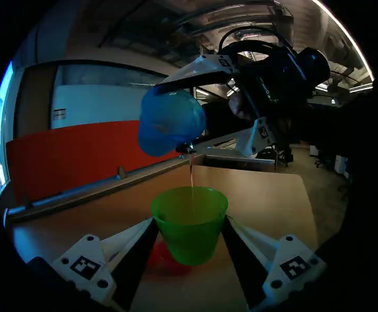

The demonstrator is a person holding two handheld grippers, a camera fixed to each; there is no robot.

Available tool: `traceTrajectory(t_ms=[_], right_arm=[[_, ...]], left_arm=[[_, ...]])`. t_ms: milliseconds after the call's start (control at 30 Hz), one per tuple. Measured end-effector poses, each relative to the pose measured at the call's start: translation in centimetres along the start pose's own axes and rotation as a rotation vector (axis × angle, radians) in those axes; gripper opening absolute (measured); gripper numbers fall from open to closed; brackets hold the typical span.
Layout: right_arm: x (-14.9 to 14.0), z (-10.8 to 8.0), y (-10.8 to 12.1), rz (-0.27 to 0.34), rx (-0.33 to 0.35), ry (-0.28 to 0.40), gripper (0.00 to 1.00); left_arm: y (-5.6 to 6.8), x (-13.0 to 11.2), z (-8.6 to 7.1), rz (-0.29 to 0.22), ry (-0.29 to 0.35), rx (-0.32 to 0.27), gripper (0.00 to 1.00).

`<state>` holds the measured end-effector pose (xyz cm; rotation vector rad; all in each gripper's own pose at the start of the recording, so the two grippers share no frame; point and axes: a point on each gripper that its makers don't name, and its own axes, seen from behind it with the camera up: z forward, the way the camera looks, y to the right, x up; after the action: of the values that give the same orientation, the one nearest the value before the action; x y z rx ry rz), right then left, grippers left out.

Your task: Pour water

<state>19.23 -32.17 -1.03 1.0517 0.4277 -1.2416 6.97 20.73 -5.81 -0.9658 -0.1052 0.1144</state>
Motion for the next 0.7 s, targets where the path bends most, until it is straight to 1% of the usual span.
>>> traceTrajectory(t_ms=[267, 700], right_arm=[[-0.10, 0.01, 0.15, -0.001, -0.001, 0.000, 0.92], [-0.03, 0.12, 0.23, -0.026, 0.002, -0.003, 0.92]], left_arm=[[-0.16, 0.01, -0.07, -0.003, 0.002, 0.003, 0.83], [0.16, 0.12, -0.03, -0.003, 0.005, -0.005, 0.83]])
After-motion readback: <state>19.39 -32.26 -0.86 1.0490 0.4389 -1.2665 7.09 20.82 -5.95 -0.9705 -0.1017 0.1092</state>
